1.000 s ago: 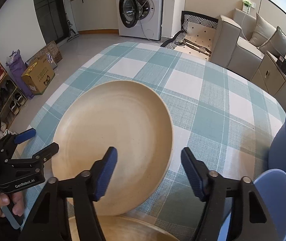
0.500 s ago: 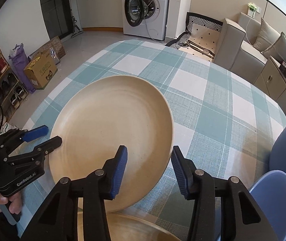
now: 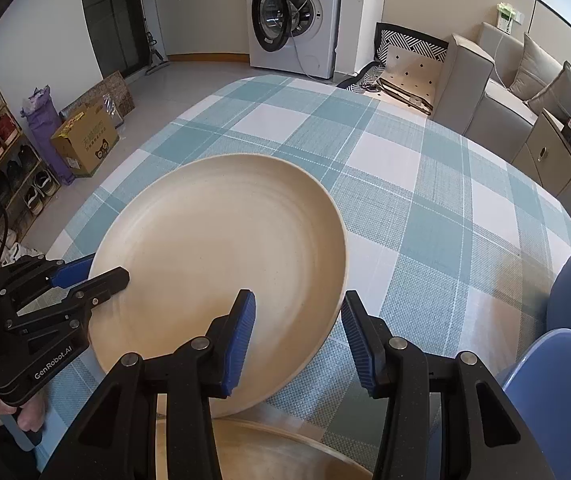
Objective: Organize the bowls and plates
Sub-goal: 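Lift the cream plate with both grippers and carry it toward the plate stack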
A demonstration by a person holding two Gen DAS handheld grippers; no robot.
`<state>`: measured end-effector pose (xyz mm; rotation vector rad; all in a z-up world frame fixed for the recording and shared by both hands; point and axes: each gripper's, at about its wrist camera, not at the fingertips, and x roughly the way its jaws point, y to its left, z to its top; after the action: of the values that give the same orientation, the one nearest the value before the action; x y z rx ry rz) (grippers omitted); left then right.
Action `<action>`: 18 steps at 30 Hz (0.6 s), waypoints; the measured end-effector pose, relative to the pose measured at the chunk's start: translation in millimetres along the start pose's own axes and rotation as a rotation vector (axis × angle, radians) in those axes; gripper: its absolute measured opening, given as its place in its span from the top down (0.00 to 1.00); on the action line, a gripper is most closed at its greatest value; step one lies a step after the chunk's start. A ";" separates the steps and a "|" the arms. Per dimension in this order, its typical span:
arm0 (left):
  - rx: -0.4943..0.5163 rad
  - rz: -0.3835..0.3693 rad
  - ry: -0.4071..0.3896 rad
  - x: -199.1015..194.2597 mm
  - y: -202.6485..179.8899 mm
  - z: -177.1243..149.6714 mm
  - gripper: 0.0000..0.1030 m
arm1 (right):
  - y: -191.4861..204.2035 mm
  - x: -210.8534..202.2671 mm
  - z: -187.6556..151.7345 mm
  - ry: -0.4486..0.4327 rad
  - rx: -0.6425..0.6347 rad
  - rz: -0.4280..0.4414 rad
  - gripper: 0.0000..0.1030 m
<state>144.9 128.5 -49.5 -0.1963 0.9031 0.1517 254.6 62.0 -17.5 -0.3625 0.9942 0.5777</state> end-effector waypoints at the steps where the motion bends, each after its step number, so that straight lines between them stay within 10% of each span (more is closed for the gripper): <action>1: 0.001 0.002 -0.002 -0.9 -0.4 -0.2 0.76 | 0.2 -0.8 -0.6 -0.001 -0.001 0.000 0.55; 18: 0.009 0.001 -0.056 -25.5 -5.3 5.7 0.76 | -0.1 -24.9 -6.0 -0.054 0.007 -0.003 0.55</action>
<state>134.8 123.5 -25.4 -0.1826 0.8479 0.1535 240.3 51.5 1.0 -0.3404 0.9430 0.5788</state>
